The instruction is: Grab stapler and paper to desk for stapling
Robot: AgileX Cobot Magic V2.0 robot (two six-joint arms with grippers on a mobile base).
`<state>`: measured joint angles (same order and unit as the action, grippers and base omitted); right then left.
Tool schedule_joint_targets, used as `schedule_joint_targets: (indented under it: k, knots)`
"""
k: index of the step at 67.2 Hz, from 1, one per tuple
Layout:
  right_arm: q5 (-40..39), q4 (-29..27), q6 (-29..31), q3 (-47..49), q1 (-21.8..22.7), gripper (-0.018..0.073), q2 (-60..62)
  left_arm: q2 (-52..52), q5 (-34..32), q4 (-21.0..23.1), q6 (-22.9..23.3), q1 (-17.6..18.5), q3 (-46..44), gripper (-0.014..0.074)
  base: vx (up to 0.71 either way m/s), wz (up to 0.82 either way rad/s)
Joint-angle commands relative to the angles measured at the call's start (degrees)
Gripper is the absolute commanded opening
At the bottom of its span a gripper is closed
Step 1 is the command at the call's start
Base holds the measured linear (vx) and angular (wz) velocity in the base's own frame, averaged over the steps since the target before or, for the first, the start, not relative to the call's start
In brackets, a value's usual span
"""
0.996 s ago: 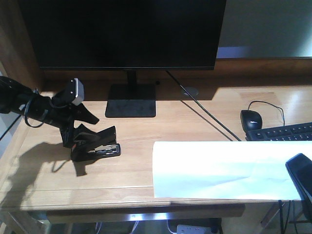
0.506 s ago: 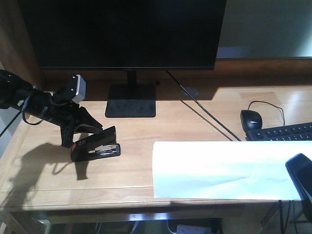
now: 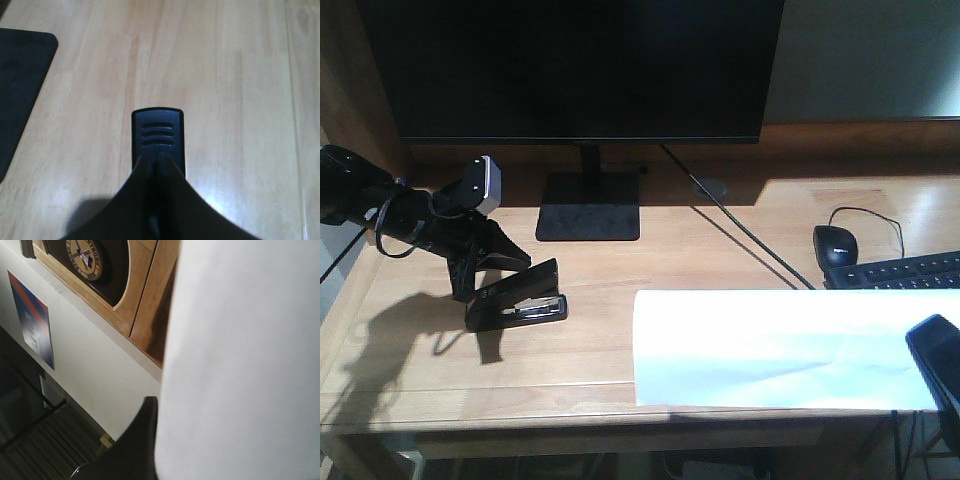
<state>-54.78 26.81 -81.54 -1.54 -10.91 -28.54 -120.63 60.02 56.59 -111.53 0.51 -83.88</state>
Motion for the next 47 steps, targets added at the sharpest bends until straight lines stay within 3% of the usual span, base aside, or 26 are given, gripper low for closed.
schedule_joint_targets:
  k: [1, 47]
  knots:
    - [-3.39, -1.12, 0.78, -0.12, -0.01, -0.0006, -0.39, 3.12, 2.39, 3.17, 0.54, 0.28, -1.56, -0.0006, 0.00, 0.00]
    - [-3.39, -1.12, 0.78, -0.12, -0.01, -0.0006, -0.39, 3.12, 2.56, 3.17, 0.54, 0.28, -1.56, -0.0006, 0.00, 0.00]
